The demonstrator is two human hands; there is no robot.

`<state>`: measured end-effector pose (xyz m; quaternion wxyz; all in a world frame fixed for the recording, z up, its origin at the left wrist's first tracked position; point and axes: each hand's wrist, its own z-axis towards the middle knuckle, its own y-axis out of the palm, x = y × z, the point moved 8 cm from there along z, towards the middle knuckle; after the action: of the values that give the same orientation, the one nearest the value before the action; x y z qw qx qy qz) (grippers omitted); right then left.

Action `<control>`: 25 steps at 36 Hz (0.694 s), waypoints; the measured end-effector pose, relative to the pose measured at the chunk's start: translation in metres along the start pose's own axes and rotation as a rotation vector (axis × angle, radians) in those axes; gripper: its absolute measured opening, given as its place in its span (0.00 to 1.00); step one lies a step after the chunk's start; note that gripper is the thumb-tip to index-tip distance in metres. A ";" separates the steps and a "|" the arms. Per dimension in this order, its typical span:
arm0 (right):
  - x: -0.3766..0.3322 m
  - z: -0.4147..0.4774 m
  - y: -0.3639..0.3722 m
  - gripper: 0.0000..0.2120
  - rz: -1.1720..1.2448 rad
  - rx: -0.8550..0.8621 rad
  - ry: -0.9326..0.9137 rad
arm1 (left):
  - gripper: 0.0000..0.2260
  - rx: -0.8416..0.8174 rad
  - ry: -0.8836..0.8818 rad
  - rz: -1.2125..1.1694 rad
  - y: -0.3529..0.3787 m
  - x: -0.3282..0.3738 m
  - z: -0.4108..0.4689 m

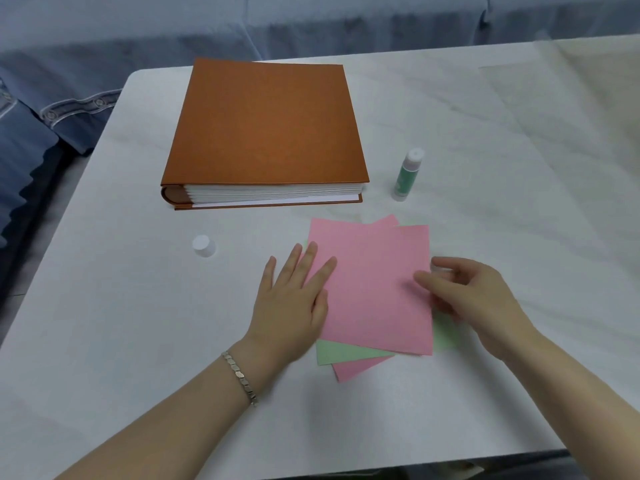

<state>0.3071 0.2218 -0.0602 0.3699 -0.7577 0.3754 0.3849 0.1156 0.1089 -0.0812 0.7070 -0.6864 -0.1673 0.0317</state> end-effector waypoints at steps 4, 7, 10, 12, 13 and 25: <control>0.002 0.004 0.005 0.12 -0.055 -0.041 0.009 | 0.22 -0.026 0.015 -0.006 0.002 0.000 0.000; -0.003 0.004 0.003 0.10 -0.079 -0.030 -0.021 | 0.26 -0.091 -0.002 -0.031 0.001 0.002 0.000; -0.013 -0.001 0.011 0.05 -0.051 -0.094 -0.055 | 0.29 -0.092 -0.033 -0.083 -0.004 0.006 0.004; -0.024 -0.007 0.020 0.05 -0.051 -0.155 -0.144 | 0.25 -0.004 -0.093 -0.280 -0.019 0.011 0.009; -0.030 -0.010 0.026 0.06 -0.063 -0.195 -0.196 | 0.23 0.007 -0.149 -0.427 -0.023 0.013 0.013; -0.050 -0.029 0.051 0.16 -0.223 -0.378 -0.457 | 0.09 -0.034 -0.428 -1.070 -0.053 0.029 0.027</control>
<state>0.2511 0.1885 -0.0190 0.3371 -0.7435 0.1192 0.5651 0.1256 0.1401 -0.0240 0.5639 -0.4960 -0.6309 -0.1950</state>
